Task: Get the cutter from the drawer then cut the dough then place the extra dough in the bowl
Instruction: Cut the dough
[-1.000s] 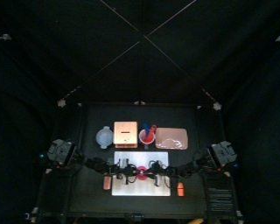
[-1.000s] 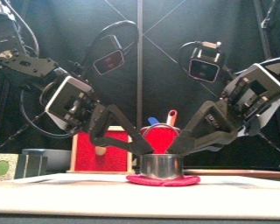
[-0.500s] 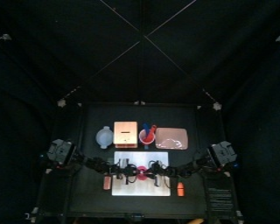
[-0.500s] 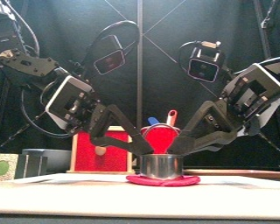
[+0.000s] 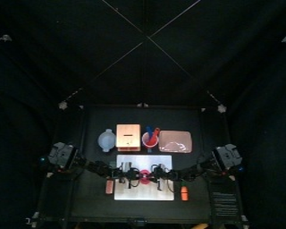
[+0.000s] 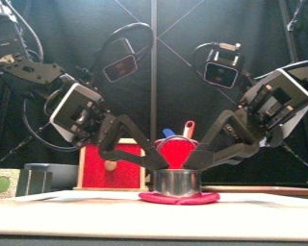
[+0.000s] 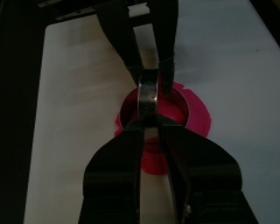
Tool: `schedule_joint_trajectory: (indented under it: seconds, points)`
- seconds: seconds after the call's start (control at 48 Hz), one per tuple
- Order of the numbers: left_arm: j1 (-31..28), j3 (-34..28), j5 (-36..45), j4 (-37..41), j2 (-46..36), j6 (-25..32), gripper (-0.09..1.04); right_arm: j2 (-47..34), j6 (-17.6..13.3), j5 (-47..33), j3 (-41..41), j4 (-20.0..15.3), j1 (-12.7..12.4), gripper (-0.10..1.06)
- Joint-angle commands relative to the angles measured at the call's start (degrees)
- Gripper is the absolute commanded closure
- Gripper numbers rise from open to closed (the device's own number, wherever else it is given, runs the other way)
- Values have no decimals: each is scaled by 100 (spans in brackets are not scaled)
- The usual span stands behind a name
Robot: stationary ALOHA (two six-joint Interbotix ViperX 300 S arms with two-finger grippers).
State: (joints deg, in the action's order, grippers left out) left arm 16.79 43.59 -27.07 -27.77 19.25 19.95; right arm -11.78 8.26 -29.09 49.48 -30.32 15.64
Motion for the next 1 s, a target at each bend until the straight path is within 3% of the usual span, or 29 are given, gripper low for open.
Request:
schedule_joint_trajectory:
  seconds: [0.021,0.375,1.0]
  points:
    - [44,141,378,-9,167,0,38,-62,-88,114,-132,-88,-167,41]
    - [0,158,387,-18,26,-9,25,26,-79,114,-281,-62,-123,25]
    - [-26,158,369,-9,-431,18,24,422,-62,114,-316,18,-114,23]
